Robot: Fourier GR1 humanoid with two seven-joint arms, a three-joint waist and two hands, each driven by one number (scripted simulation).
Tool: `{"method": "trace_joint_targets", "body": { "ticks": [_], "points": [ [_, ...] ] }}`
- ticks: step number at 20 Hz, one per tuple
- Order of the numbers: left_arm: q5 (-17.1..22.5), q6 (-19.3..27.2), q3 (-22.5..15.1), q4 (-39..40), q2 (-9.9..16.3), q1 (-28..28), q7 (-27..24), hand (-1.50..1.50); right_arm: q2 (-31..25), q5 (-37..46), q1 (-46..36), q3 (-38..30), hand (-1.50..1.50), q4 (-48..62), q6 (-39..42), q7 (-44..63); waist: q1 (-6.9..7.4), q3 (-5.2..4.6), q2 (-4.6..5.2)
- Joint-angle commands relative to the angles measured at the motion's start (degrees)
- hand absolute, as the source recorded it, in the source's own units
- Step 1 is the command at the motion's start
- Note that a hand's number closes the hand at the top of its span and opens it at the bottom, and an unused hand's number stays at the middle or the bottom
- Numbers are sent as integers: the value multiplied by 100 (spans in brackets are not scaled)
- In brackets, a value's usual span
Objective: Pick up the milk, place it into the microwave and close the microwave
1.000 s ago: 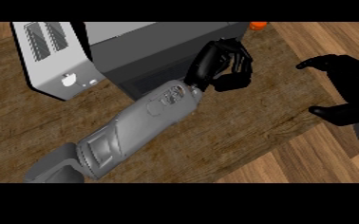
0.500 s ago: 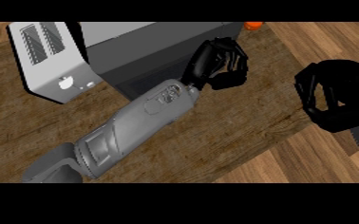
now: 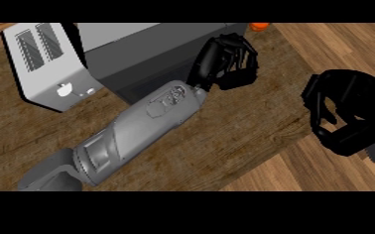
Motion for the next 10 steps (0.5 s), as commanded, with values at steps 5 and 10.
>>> {"method": "trace_joint_targets", "body": {
  "ticks": [5, 10],
  "points": [
    [42, 129, 27, 369, -322, -290, 26, 150, -30, -137, 88, 128, 150, -435, 329, -157, -197, 26, 73],
    [301, 970, 622, 411, -321, -48, -126, 150, -73, -227, 225, 125, 150, -553, 232, -29, 56, -22, 42]
  ]
}}
